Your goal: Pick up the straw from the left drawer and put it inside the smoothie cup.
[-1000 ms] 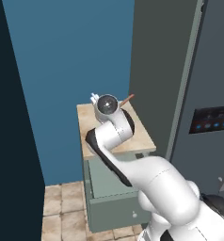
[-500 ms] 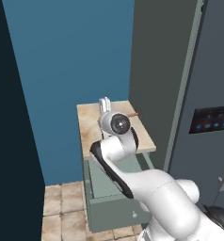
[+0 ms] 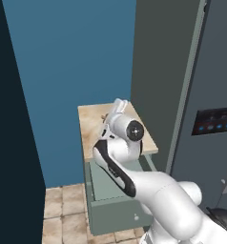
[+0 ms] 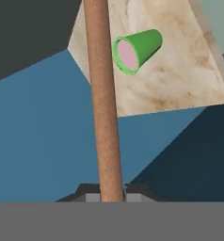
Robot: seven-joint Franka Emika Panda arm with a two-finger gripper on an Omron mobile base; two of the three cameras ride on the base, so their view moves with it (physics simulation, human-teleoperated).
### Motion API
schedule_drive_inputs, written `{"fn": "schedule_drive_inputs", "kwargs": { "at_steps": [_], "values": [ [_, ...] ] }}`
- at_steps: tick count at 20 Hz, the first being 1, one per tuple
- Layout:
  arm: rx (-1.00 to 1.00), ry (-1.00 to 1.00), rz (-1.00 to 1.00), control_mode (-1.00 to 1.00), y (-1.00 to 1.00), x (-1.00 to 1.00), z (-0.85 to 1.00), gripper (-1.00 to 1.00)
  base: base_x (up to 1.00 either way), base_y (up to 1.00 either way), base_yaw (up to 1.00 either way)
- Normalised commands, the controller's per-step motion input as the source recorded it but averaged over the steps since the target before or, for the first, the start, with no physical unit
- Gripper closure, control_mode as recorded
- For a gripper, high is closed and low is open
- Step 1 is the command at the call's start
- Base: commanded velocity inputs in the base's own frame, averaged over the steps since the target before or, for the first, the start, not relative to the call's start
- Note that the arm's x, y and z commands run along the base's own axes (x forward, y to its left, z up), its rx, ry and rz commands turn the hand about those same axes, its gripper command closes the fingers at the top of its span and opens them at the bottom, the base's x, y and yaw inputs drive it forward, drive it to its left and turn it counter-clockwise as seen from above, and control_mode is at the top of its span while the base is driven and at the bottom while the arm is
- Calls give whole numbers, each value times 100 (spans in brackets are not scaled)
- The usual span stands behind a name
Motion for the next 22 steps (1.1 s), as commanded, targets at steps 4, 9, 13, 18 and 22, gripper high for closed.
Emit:
{"fn": "schedule_drive_inputs", "kwargs": {
  "at_steps": [4,9,13,18,22],
  "values": [
    [56,7,-17,-100,0,0,24,100,0,0,0],
    [51,5,-17,-100,-3,3,9,100,0,0,0],
    [46,1,-10,-100,-2,13,7,100,0,0,0],
    [31,-1,-9,-100,0,2,40,100,0,0,0],
    [18,0,-12,-100,-2,7,33,100,0,0,0]
  ]
}}
